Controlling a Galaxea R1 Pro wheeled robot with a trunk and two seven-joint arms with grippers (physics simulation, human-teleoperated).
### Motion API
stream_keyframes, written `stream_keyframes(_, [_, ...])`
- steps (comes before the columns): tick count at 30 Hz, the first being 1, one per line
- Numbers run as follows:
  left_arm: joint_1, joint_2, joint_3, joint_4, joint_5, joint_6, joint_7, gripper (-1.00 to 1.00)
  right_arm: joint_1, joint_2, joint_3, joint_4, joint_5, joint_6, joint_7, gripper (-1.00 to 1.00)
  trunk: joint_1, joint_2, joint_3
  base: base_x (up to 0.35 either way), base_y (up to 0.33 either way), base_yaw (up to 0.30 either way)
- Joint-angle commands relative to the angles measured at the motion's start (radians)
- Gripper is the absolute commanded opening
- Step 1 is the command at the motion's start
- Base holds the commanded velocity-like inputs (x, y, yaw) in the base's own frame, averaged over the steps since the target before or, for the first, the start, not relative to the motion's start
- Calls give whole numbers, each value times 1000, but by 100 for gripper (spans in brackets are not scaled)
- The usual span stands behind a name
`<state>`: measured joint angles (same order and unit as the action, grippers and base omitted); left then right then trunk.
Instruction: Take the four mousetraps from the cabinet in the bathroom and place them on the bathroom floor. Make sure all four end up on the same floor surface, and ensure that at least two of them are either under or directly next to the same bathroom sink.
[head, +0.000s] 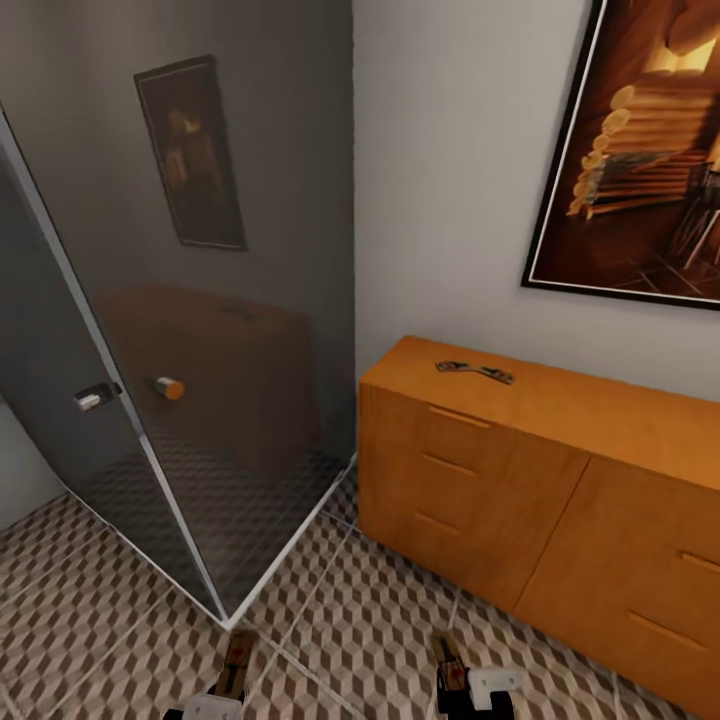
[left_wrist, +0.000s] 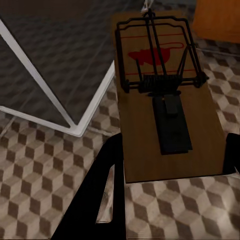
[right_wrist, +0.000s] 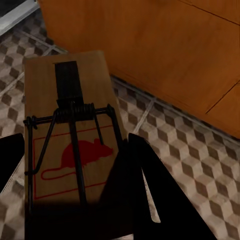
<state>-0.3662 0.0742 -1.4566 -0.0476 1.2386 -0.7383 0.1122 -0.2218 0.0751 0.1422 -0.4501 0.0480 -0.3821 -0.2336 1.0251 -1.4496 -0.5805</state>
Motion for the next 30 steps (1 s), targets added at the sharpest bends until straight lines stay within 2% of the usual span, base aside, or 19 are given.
stream_keyframes(1, [0,1,-8,-3,-1,-1,11,-100,-1,0,5,1,3,-1,-9,-100,0,0,-1,0,0,286])
stream_keyframes(30, [0,1,-8,-3,-1,-1,11,-100,-1,-1,5,2,3,-1,-10,-100,0,0,-1,0,0,286])
